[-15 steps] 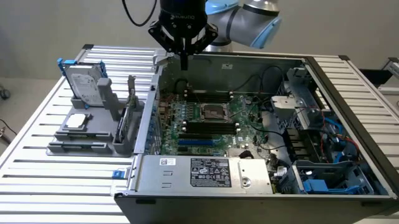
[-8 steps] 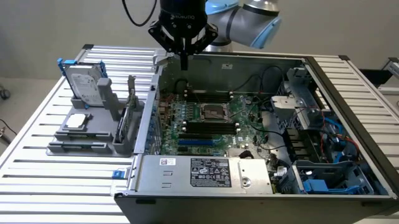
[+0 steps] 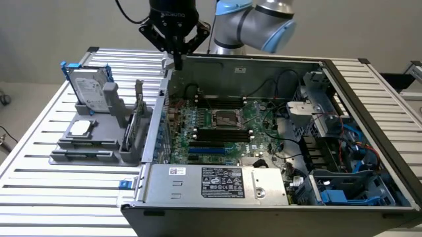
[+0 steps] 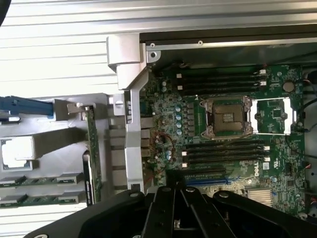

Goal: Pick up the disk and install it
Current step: 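Reach for the disk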

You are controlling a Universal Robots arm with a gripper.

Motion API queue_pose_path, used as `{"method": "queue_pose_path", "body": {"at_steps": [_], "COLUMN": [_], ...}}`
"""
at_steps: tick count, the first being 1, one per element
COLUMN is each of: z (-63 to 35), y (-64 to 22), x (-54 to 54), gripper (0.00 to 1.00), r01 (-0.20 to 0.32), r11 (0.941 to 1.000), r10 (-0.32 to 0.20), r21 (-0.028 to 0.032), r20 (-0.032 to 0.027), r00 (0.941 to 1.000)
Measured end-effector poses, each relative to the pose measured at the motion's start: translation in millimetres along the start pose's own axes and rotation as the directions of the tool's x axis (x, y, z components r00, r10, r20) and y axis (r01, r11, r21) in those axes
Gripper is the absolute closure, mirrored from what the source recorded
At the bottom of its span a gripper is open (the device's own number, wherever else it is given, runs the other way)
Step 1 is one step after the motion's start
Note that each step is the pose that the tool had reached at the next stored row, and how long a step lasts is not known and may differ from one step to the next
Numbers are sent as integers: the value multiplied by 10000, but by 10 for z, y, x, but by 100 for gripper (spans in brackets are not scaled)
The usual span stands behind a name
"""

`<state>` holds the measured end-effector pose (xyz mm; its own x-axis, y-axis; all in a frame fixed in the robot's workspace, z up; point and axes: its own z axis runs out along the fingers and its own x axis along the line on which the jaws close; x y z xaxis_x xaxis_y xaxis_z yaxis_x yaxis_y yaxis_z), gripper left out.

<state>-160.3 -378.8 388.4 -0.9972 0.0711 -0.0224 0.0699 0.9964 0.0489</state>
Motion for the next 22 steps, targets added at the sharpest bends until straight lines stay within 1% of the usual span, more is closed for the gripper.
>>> {"method": "queue_pose_path", "body": {"at_steps": [4,8,22], "z": [31,48,42], "y": [85,153,232], "x": [188,377,1019], "gripper": [89,89,89], "r01": [-1,0,1], "r11": [10000,10000,10000], "r10": [1,0,-1], "r21": [-3,0,-2], "r20": [17,18,20], "r00": [10000,10000,10000]}}
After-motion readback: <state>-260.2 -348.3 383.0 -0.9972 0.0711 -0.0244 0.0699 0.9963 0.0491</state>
